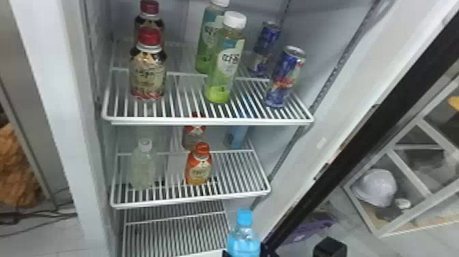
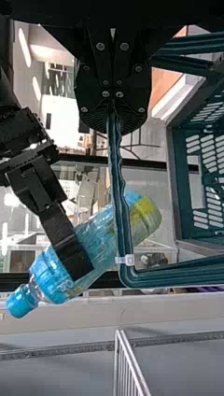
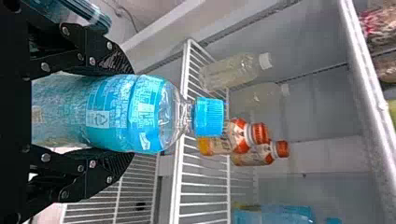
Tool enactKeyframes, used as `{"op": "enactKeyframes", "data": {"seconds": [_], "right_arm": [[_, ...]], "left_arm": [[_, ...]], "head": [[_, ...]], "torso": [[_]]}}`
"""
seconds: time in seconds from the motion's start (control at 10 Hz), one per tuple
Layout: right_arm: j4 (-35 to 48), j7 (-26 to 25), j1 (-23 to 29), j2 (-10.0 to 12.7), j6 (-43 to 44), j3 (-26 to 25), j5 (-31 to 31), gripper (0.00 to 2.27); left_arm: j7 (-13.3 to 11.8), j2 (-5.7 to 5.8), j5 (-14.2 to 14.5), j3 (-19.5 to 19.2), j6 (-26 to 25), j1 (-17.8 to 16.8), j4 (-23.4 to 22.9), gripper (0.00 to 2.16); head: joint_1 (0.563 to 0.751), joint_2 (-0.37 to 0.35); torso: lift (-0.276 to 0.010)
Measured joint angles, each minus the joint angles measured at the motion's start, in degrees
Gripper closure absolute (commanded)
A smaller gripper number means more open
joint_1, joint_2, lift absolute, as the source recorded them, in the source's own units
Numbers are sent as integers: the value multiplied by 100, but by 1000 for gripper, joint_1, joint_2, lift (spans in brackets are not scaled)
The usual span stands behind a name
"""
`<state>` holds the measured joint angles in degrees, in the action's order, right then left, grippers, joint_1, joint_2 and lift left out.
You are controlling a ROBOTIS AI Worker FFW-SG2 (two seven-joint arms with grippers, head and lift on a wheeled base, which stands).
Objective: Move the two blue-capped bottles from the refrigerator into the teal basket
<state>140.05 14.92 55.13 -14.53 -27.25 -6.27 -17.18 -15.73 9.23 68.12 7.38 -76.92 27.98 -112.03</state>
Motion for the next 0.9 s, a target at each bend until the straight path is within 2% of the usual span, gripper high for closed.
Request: {"op": "enactKeyframes", "data": {"seconds": [0.3, 0.9], "right_arm": [[-39, 129, 22, -62, -441, -66, -5, 634], [-956, 494, -635, -38, -286, 88, -40, 576]], "left_arm": [[0, -5, 0, -3, 0, 1, 0, 1176], [-9, -20, -1, 3, 46, 1, -1, 1176]], "head": [[695, -350], [695, -350]], "torso": [[-136], [-136]]}}
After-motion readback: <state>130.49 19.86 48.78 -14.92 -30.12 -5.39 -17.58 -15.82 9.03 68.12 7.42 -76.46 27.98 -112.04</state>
